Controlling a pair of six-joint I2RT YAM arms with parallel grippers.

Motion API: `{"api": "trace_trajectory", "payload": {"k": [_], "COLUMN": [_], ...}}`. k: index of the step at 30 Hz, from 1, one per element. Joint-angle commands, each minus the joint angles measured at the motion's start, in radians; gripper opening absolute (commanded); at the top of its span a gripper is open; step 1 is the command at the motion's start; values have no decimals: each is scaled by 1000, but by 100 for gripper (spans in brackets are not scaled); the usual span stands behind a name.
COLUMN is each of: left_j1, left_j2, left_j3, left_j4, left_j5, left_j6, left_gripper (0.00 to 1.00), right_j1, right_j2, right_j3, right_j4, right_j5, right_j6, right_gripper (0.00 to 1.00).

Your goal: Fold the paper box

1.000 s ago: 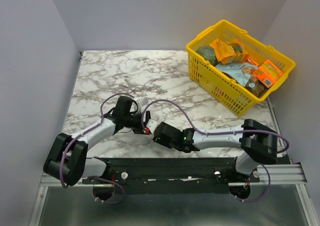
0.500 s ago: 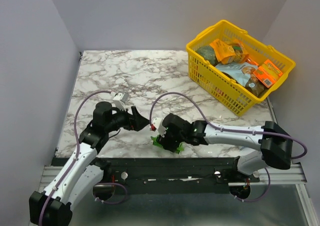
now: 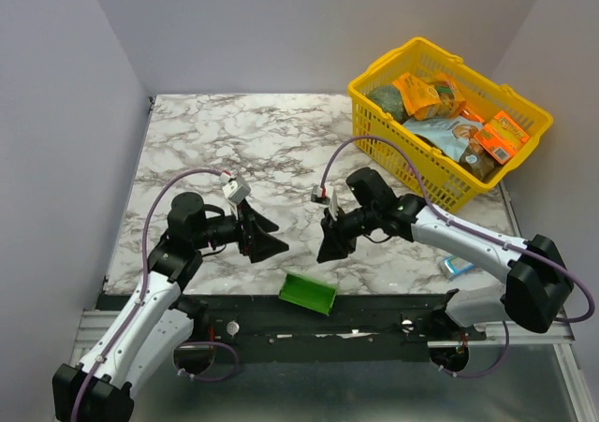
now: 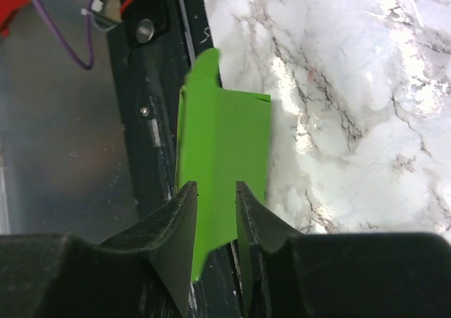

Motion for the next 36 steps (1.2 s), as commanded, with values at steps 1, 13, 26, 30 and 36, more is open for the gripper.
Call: {"api": "trace_trajectory", "payload": {"k": [1,13,26,30,36], "left_j1": [-29,-52,60,62,62], "left_j2": [33,133,150,154,161], "left_j3": [-22,75,99,99,99], "left_j4": [26,-203,-232,-229,-226], "left_j5": [71,-303,-435,-426,-414], "left_j6": [34,161,150,149,149], "left_gripper": [94,96,98,98,98], "right_j1": [-27,223,702,751,753], "right_j2": [-9,-138,126,174,232], "right_j3": [19,-36,18,42,65], "right_j4": [-22,36,54,53,41], "right_j5": [-149,424,1045,1065,1031], "right_j6": [-15,26,212,198,201], "right_gripper": [35,99,100,100,100]}}
